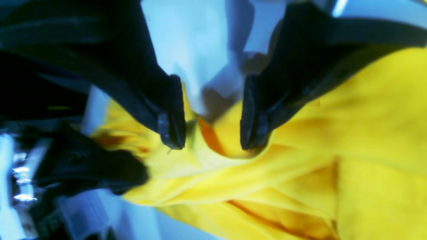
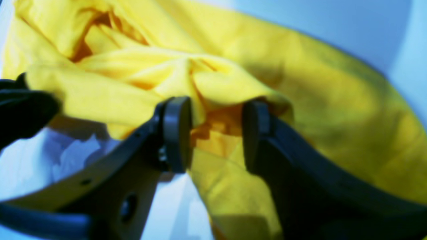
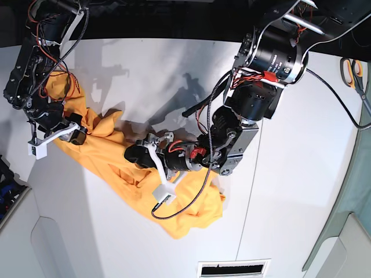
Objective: Layout the t-shirt on the table in an organized manner, then fold the t-shirt properly
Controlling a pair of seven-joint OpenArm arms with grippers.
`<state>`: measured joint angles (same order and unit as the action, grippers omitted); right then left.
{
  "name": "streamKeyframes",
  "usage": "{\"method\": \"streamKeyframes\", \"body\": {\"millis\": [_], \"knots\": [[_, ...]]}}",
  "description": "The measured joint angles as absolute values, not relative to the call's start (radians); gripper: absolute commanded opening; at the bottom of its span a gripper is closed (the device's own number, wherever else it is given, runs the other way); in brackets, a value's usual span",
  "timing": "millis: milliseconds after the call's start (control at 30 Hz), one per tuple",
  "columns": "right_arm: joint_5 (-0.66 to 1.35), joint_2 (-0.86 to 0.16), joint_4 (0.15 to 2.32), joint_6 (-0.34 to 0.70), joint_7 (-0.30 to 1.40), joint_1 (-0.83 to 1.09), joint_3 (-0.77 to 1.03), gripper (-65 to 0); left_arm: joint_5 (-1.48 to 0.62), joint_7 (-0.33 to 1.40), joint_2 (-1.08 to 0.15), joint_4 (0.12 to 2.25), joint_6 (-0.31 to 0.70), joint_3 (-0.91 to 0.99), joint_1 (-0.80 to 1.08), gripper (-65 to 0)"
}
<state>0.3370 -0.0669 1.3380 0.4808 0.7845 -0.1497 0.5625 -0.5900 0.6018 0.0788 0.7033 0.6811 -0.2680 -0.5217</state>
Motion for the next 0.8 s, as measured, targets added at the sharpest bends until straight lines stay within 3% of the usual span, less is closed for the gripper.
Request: {"method": "streamKeyframes", "body": {"millis": [200, 400, 633, 800], "knots": [[0.441, -0.092, 1.383, 0.476, 0.842, -0.143, 0.614, -39.5, -0.670, 0.661, 0.020, 0.916, 0.685, -0.267, -0.397, -34.9], [0.553, -0.093, 1.384, 0.516, 0.907, -0.133, 0.712, -39.5, -0.706, 0.680, -0.018, 0.994, 0.685, -0.268, -0.257, -34.9], [0.653, -0.094, 1.384, 0.548, 0.936, -0.077, 0.764, -39.5, -0.641, 0.499, 0.006, 0.995, 0.685, -0.268, -0.133, -34.8], [0.682, -0.091, 1.385, 0.557, 0.952, 0.004, 0.773, -39.5, -0.570, 0.440, 0.031, 0.995, 0.647, -0.267, -0.156, -34.8]]}}
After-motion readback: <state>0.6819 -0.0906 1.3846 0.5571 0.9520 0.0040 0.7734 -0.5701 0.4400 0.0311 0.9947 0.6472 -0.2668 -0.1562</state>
